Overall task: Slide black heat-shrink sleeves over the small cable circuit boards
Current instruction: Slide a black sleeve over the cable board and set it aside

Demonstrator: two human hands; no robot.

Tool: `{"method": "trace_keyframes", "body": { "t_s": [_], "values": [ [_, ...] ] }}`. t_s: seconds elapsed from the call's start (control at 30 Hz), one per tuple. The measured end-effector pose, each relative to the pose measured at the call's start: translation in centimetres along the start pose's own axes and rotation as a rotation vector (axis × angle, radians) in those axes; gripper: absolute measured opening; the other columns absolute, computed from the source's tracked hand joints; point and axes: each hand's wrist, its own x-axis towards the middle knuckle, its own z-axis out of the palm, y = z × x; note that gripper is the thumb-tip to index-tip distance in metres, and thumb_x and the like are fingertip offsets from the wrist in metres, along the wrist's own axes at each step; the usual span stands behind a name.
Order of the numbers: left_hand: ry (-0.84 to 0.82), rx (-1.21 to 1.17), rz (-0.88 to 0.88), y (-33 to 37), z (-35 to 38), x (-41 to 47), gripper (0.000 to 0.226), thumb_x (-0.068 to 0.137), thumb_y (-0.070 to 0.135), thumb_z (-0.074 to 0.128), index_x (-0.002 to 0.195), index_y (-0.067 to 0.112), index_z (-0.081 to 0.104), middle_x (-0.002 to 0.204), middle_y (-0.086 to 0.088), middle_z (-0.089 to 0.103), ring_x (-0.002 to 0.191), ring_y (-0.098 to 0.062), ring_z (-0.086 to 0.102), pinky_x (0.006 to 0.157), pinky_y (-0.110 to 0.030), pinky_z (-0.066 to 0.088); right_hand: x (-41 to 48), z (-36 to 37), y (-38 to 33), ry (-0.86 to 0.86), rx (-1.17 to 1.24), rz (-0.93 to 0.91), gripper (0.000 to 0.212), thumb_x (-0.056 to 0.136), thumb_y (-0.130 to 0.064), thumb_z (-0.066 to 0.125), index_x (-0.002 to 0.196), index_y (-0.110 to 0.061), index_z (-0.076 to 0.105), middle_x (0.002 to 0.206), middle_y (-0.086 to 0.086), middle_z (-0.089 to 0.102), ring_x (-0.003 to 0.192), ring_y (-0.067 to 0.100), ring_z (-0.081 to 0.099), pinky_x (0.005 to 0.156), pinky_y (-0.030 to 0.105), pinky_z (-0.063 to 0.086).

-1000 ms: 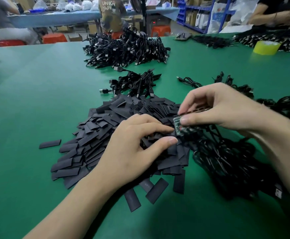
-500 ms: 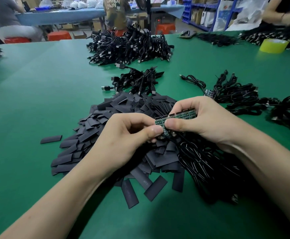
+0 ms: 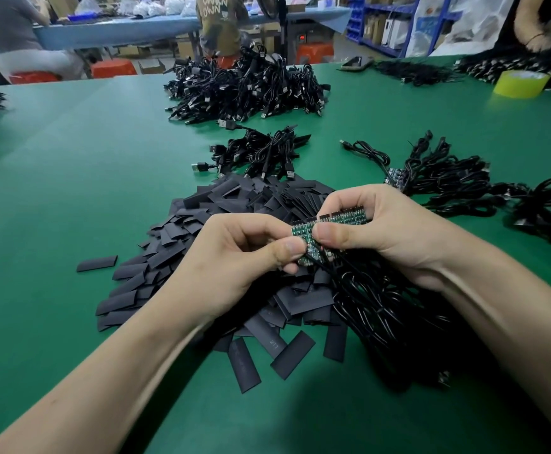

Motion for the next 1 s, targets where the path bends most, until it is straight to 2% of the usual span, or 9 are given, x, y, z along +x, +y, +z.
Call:
{"method": "trace_keyframes", "body": {
  "t_s": [0.2,0.37,0.47,0.6,0.7,0.77,0.87,0.93,1.0],
  "values": [
    [-0.041,-0.037,0.006,0.2,0.0,0.0,0.010,0.078,0.013,0.070,0.070,0.016,0.075,0.062,0.002,0.070,0.054,-0.001,0.062,0.057,-0.008,0.047,0.1,0.1,0.3,-0.069,0.095,0.017,0.011,0.066,-0.017,0.085,0.070,-0.019,0.075,0.072,0.007,0.074,0.057,0.012,0.067,0.056,0.020,0.055],
    [-0.064,-0.004,0.002,-0.1,-0.2,0.0,0.008,0.079,0.023,0.075,0.074,0.020,0.080,0.067,0.000,0.073,0.061,-0.004,0.065,0.064,-0.014,0.052,-0.3,-2.9,-1.3,-0.013,-0.073,0.069,0.020,0.063,-0.026,0.093,0.073,-0.020,0.076,0.072,0.004,0.073,0.060,0.012,0.067,0.058,0.021,0.054],
    [-0.068,0.101,0.042,-0.3,-0.1,-0.2,0.006,0.079,0.025,0.078,0.075,0.021,0.080,0.069,0.001,0.073,0.063,-0.004,0.064,0.064,-0.014,0.050,-0.9,-6.2,-1.9,0.225,-0.492,0.088,0.035,0.059,-0.046,0.090,0.086,-0.028,0.078,0.084,0.003,0.077,0.076,0.015,0.070,0.074,0.026,0.050],
    [-0.036,0.180,0.091,-0.3,0.1,-0.2,0.008,0.079,0.029,0.079,0.075,0.023,0.080,0.070,0.007,0.072,0.062,-0.001,0.061,0.063,-0.013,0.047,-1.3,-8.9,-1.3,0.467,-1.069,0.170,0.019,0.068,-0.041,0.090,0.079,-0.035,0.075,0.081,-0.008,0.071,0.082,0.015,0.067,0.067,0.025,0.043],
    [0.033,0.184,0.147,-0.4,0.1,-0.1,0.005,0.079,0.028,0.079,0.075,0.025,0.080,0.070,0.008,0.073,0.062,-0.002,0.062,0.063,-0.013,0.047,-1.0,-8.3,-1.4,0.534,-1.275,-0.015,0.017,0.075,-0.049,0.079,0.083,-0.035,0.073,0.085,-0.015,0.066,0.082,0.008,0.060,0.072,0.032,0.042],
    [0.066,0.203,0.179,-0.4,0.1,-0.1,0.005,0.081,0.026,0.079,0.076,0.024,0.080,0.070,0.008,0.074,0.064,-0.001,0.064,0.064,-0.012,0.047,-0.9,-6.2,-2.0,0.444,-1.117,-0.170,0.026,0.081,-0.063,0.064,0.088,-0.040,0.074,0.092,-0.017,0.070,0.086,0.012,0.064,0.078,0.038,0.049],
    [0.124,0.216,0.191,-0.5,0.1,0.0,0.008,0.079,0.029,0.079,0.077,0.022,0.079,0.070,0.008,0.073,0.063,0.000,0.062,0.063,-0.012,0.045,-0.4,-2.6,-1.8,0.068,-0.838,-0.101,0.037,0.087,-0.071,0.052,0.096,-0.044,0.076,0.088,-0.016,0.074,0.077,0.016,0.068,0.069,0.039,0.054],
    [0.144,0.217,0.184,-0.6,0.1,0.1,0.007,0.079,0.029,0.080,0.078,0.022,0.079,0.072,0.005,0.075,0.065,-0.004,0.064,0.064,-0.015,0.047,-0.2,-1.3,-0.8,-0.094,-0.800,-0.061,0.025,0.092,-0.056,0.062,0.088,-0.035,0.076,0.073,-0.011,0.070,0.062,0.011,0.060,0.058,0.031,0.045],
    [0.123,0.250,0.166,-0.8,0.0,0.0,0.014,0.079,0.033,0.082,0.080,0.020,0.077,0.071,0.003,0.074,0.063,-0.016,0.065,0.062,-0.027,0.048,-0.1,-1.0,-0.4,-0.132,-0.740,-0.096,0.019,0.096,-0.036,0.064,0.081,-0.028,0.074,0.071,-0.014,0.070,0.062,-0.002,0.058,0.060,0.014,0.041]
  ]
}}
